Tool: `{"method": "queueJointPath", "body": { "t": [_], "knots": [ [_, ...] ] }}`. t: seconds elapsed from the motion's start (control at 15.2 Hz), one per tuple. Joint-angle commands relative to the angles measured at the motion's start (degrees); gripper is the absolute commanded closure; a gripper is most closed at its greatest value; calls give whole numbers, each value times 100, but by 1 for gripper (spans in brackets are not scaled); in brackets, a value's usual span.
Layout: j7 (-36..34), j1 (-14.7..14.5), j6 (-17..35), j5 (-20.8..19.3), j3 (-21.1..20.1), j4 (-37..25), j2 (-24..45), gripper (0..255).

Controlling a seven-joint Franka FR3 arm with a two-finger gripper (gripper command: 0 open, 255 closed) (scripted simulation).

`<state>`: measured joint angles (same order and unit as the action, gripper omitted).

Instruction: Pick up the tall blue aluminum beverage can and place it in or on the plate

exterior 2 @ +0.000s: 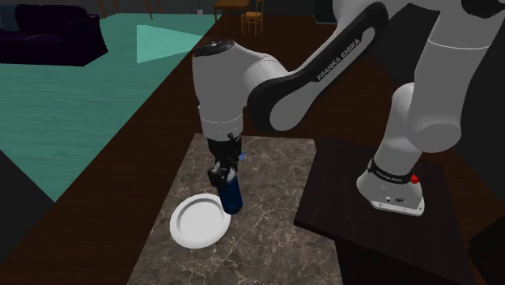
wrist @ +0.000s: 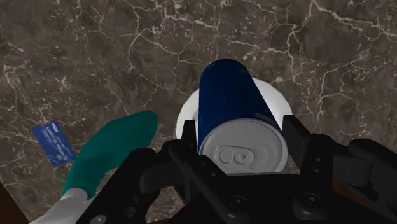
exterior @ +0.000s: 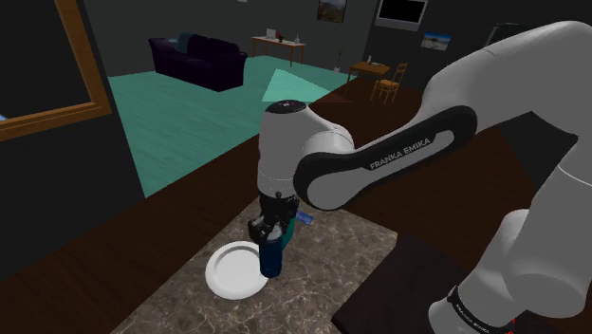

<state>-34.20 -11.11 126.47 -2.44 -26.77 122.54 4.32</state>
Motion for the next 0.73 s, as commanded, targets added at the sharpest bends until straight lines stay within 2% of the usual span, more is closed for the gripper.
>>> {"method": "queueJointPath", "body": {
  "t": [0.0, 0.4, 0.66],
  "knots": [
    [-61, -5, -244, -207, 37, -597, 395, 255],
    [-102, -160, -1070, -688, 196, -2502, 1584, 255],
    [-140, -178, -806, -747, 229, -2337, 1692, 255]
  ]
}}
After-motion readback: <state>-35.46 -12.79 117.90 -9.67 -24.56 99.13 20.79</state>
